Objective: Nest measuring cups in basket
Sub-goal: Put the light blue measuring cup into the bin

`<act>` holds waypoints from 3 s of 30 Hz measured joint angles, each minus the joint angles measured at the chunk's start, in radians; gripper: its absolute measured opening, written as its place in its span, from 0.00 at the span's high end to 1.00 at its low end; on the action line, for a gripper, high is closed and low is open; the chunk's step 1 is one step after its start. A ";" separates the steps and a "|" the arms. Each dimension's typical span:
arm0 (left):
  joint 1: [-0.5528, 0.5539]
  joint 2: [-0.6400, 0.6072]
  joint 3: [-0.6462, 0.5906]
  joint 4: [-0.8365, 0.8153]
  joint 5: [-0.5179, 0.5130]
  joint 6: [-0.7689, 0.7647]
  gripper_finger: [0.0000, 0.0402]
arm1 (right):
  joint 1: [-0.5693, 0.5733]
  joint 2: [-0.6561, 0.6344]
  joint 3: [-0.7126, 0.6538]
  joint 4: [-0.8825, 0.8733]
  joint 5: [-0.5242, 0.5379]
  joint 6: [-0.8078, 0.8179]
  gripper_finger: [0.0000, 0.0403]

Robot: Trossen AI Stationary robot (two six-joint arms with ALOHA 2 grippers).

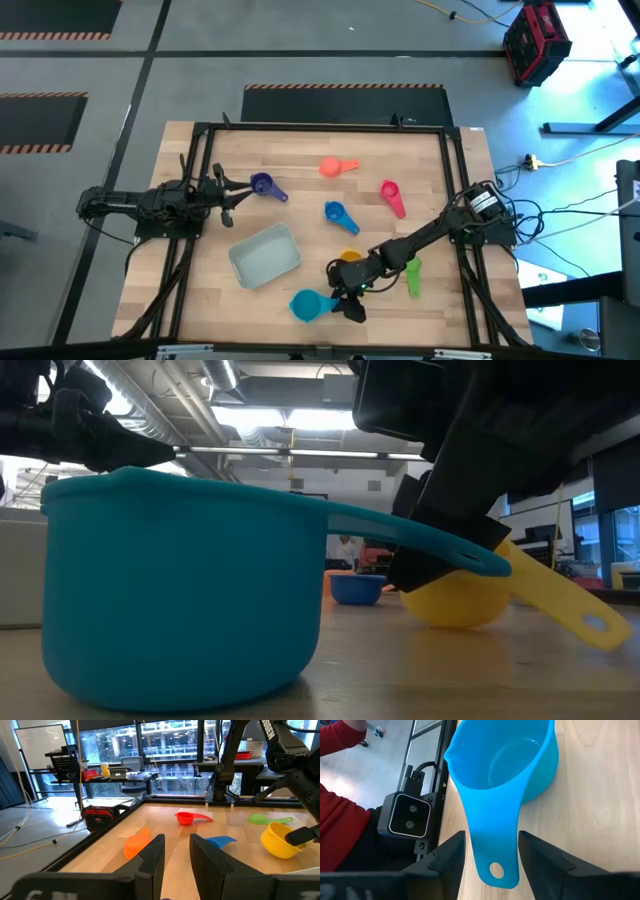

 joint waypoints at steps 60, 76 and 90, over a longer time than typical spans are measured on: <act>0.000 0.000 0.000 0.000 0.000 0.000 0.79 | -0.003 -0.001 0.002 -0.002 -0.012 -0.021 0.96; 0.000 0.000 0.000 0.000 0.000 0.000 0.79 | -0.068 -0.001 0.275 -0.214 -0.224 -0.163 0.96; 0.000 0.000 0.000 0.000 0.000 0.000 0.79 | -0.209 -0.001 0.478 -0.346 -0.464 -0.263 0.96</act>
